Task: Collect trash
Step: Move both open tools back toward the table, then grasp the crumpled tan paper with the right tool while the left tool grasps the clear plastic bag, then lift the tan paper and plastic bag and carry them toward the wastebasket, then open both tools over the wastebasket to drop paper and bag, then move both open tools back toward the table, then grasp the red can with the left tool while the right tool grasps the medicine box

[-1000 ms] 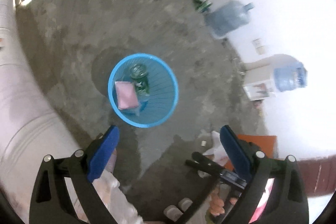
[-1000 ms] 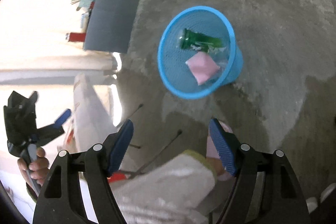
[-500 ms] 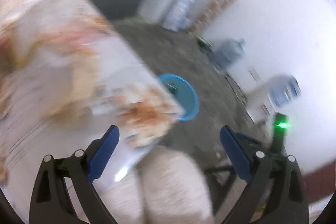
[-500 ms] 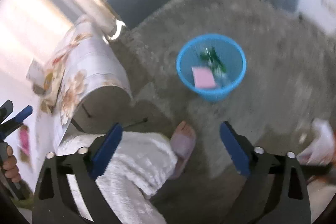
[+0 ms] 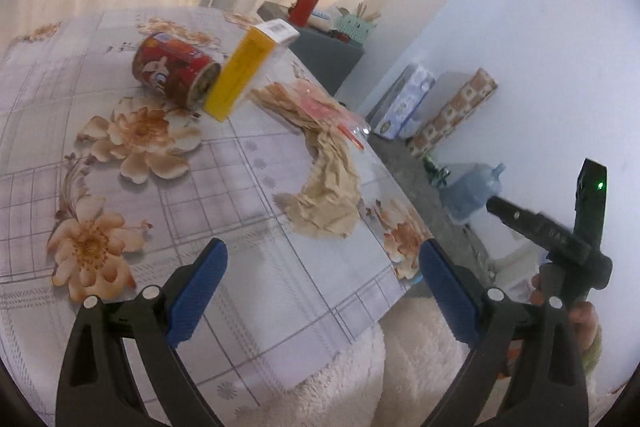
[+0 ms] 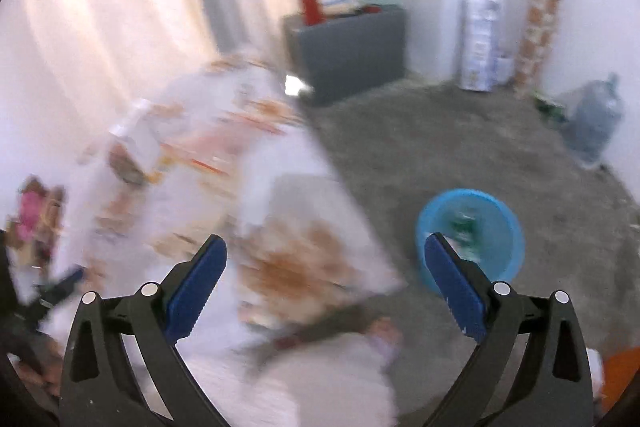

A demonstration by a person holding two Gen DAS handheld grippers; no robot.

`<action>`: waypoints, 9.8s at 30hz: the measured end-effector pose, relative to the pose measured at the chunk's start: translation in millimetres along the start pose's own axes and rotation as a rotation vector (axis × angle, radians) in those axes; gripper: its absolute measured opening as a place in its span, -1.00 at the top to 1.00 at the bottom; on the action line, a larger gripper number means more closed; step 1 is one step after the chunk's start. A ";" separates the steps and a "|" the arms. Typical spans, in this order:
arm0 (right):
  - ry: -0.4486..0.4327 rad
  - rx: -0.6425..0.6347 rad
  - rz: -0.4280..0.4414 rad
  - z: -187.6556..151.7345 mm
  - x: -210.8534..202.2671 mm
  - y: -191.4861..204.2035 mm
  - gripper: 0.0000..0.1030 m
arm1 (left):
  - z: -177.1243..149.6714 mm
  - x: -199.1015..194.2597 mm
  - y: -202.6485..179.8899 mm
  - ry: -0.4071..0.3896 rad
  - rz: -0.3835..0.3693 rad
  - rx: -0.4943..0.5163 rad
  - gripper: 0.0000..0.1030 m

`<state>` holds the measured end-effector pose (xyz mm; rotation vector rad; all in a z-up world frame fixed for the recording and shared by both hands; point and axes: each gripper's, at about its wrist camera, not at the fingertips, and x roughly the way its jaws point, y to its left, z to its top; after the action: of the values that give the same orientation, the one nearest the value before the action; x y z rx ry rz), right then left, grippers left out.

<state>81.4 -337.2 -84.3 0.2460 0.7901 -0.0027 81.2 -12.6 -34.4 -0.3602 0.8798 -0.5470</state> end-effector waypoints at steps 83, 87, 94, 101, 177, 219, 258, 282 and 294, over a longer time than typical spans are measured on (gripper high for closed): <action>0.308 0.000 0.539 -78.1 42.7 19.0 0.69 | 124.2 207.0 -63.3 0.285 0.144 0.203 0.87; 0.300 -0.026 0.515 -70.3 38.2 17.5 0.68 | 123.7 165.6 -60.2 0.202 0.085 0.169 0.90; 0.275 -0.048 0.478 -60.6 38.2 30.1 0.32 | 113.0 85.1 -49.6 0.028 -0.006 0.080 0.90; 0.219 -0.136 0.432 -40.2 36.8 54.3 0.01 | 89.7 9.0 -30.2 -0.101 -0.057 0.017 0.90; -0.028 0.574 -0.050 -14.1 -31.4 -227.8 0.86 | 78.9 143.6 -180.7 0.107 -0.125 0.332 0.89; 0.205 0.723 -0.231 -41.5 163.7 -396.8 -0.23 | 18.1 495.2 -301.6 0.566 0.042 0.464 -0.14; 0.135 0.135 0.091 -17.6 -25.0 -73.1 -0.62 | 49.7 -22.9 -1.7 -0.113 0.232 -0.091 -0.63; 0.347 0.070 0.316 146.0 160.2 191.2 -0.43 | 67.9 -13.2 108.0 -0.167 0.539 -0.139 -0.63; 0.382 0.154 0.420 95.6 137.5 120.1 0.27 | 68.8 3.6 106.8 -0.148 0.494 -0.150 -0.63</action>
<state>256.8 -229.3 -90.1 0.5666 1.1065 0.3907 170.3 76.5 -50.4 -0.3000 0.8303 0.0024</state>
